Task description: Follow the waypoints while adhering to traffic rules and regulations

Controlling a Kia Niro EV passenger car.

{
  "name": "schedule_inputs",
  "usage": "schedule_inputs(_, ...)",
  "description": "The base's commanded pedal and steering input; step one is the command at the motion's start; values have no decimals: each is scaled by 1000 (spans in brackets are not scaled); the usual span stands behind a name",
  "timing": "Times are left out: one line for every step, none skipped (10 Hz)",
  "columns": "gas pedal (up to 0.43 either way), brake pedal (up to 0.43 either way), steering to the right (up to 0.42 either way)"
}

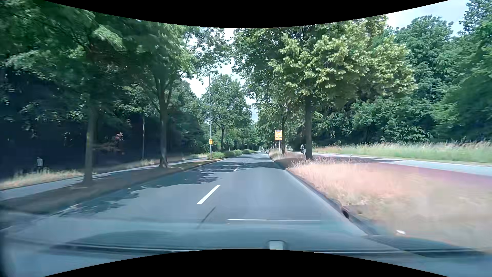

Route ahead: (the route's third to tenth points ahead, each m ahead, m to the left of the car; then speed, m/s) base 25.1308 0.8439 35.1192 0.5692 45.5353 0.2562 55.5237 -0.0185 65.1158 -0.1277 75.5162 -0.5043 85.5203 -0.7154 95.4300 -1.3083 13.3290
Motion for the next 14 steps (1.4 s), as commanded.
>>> schedule_inputs(157,18,-2)
schedule_inputs(157,18,-2)
schedule_inputs(157,18,-2)
schedule_inputs(157,18,-2)
schedule_inputs(157,18,-1)
schedule_inputs(157,18,-2)
schedule_inputs(157,18,-2)
schedule_inputs(157,18,-2)
schedule_inputs(157,18,-2)
schedule_inputs(157,18,-2)
schedule_inputs(157,18,-2)
schedule_inputs(157,18,-2)
schedule_inputs(150,18,-2)
schedule_inputs(150,18,-2)
